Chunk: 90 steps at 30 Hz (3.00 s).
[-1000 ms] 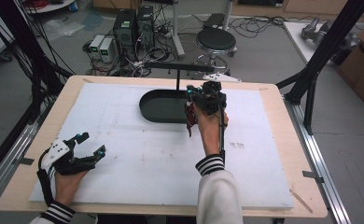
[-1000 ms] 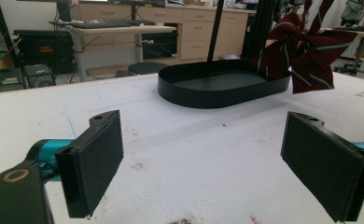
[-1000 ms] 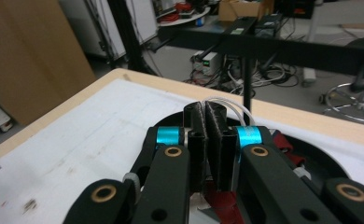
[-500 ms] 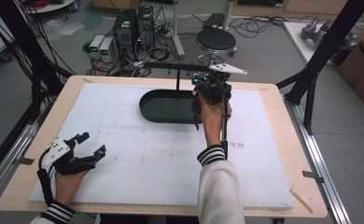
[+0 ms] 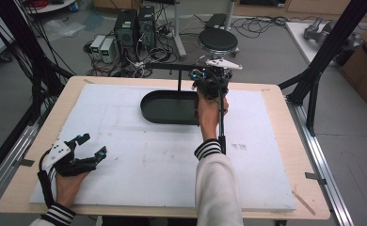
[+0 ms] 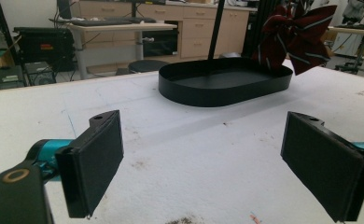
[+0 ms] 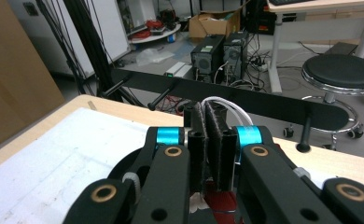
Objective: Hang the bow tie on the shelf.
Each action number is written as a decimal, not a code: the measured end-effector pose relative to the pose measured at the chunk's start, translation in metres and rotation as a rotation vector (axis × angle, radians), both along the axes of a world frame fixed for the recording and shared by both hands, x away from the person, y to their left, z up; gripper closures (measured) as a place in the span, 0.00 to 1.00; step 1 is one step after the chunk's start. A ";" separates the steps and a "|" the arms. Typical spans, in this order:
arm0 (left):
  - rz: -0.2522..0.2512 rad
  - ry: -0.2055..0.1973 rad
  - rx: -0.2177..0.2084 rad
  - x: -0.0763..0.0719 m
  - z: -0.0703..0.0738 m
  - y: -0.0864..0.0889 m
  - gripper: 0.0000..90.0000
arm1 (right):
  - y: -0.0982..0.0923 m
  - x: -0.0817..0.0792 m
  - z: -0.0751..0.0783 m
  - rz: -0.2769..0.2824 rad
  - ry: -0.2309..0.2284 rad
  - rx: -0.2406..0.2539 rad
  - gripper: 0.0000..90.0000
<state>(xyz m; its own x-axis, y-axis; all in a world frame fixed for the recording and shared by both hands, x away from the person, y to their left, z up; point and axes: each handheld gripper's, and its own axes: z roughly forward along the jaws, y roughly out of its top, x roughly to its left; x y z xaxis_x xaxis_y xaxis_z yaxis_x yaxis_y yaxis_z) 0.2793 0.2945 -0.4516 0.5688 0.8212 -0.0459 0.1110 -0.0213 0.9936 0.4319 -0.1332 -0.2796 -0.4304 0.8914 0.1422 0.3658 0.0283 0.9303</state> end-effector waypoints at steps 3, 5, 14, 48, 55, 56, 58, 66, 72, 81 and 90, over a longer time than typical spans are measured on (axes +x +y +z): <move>0.000 -0.001 -0.001 0.000 0.000 0.000 0.15 | 0.004 0.003 0.002 -0.001 -0.018 -0.009 0.97; 0.000 -0.001 -0.001 0.000 0.000 0.000 0.15 | 0.006 0.005 0.002 0.001 -0.015 -0.009 0.97; 0.001 0.001 -0.011 0.000 0.000 0.000 0.15 | 0.014 0.022 -0.005 -0.021 -0.005 -0.016 0.97; 0.000 -0.005 -0.006 0.000 0.000 0.000 0.15 | 0.034 0.052 -0.025 0.023 0.067 -0.027 0.96; 0.001 -0.006 -0.007 0.000 0.000 0.000 0.15 | 0.037 0.053 -0.024 0.039 0.077 -0.051 0.96; 0.001 -0.006 -0.006 0.000 0.000 0.000 0.15 | 0.037 0.053 -0.024 0.037 0.078 -0.054 0.96; 0.001 -0.006 -0.007 0.000 0.000 0.000 0.15 | 0.037 0.053 -0.024 0.043 0.087 -0.057 0.96; 0.000 -0.005 -0.003 0.000 0.000 0.000 0.15 | 0.042 0.053 -0.024 0.076 0.076 -0.124 0.89; 0.000 -0.005 -0.004 0.000 0.000 0.000 0.15 | 0.044 0.052 -0.022 0.099 0.059 -0.127 0.71; 0.001 0.000 0.005 0.000 0.000 -0.001 0.15 | 0.046 0.042 -0.014 0.170 0.043 -0.149 0.13; 0.005 -0.005 0.013 -0.001 0.000 -0.001 0.15 | 0.040 0.022 -0.003 0.258 -0.001 -0.121 0.00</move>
